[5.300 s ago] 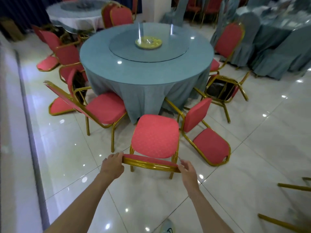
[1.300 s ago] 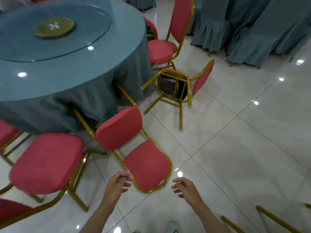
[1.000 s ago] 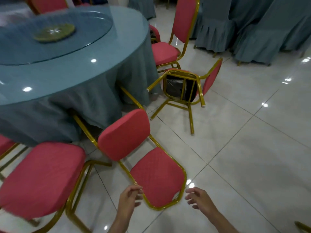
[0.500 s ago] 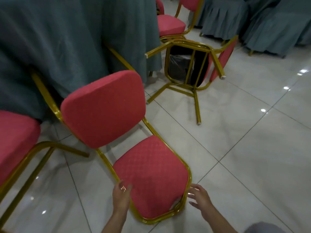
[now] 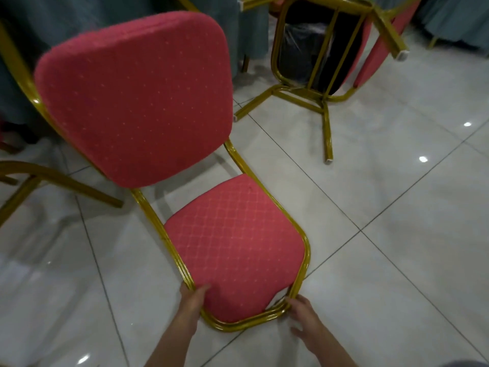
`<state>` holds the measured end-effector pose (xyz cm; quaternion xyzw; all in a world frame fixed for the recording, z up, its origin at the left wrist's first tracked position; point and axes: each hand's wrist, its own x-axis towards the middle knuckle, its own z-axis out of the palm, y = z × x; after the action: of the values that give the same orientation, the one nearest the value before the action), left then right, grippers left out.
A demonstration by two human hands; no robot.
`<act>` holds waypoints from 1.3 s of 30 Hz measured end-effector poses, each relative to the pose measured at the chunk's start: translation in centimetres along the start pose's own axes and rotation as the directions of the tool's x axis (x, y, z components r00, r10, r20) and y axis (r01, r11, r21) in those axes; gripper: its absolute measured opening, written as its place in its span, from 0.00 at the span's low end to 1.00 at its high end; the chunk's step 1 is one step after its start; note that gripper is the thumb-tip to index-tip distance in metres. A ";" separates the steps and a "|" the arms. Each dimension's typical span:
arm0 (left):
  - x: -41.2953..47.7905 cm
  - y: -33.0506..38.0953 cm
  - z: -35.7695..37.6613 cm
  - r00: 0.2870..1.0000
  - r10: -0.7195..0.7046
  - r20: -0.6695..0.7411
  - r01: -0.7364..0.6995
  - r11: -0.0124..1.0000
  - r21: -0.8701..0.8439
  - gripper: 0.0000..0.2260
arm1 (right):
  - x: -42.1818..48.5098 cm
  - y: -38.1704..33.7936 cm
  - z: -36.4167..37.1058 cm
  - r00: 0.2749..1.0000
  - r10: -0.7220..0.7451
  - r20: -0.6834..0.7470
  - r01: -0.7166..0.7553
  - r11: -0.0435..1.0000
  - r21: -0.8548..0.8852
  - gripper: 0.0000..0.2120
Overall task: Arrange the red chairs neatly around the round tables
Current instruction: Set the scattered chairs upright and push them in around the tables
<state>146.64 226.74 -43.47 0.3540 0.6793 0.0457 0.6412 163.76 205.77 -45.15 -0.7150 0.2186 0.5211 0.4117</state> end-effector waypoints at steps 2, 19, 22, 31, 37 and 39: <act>0.0 0.0 0.1 1.000 0.003 0.019 -0.003 1.000 -0.012 0.23 | 0.7 -0.3 0.2 1.000 0.023 -0.004 -0.023 1.000 -0.002 0.17; 0.8 -1.0 -1.4 0.993 -0.041 0.115 0.048 0.997 -0.056 0.36 | 0.9 -0.6 1.3 0.997 0.018 -0.078 -0.006 0.988 0.153 0.13; 1.5 -1.2 -1.8 0.989 -0.058 0.134 0.065 0.997 -0.049 0.37 | 1.2 -0.5 1.7 0.998 0.025 -0.051 -0.012 0.973 0.232 0.10; 2.0 -1.6 -1.7 0.979 -0.073 0.188 0.084 0.995 -0.054 0.34 | 2.7 0.6 1.7 0.989 -0.089 -0.117 0.109 0.978 0.178 0.08; 2.7 -2.3 -1.8 0.973 -0.057 0.225 0.068 0.997 -0.044 0.33 | 4.0 1.9 2.9 0.933 -0.234 -0.272 0.153 0.946 -0.286 0.13; 2.7 -2.4 -2.0 0.965 -0.061 0.254 0.074 0.996 -0.040 0.35 | 4.4 2.1 2.8 0.915 -0.277 -0.294 0.164 0.920 -0.356 0.11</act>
<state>143.97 227.18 -46.63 0.3176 0.6025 -0.0049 0.7322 162.20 207.38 -50.35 -0.8718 0.1146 0.3685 0.3016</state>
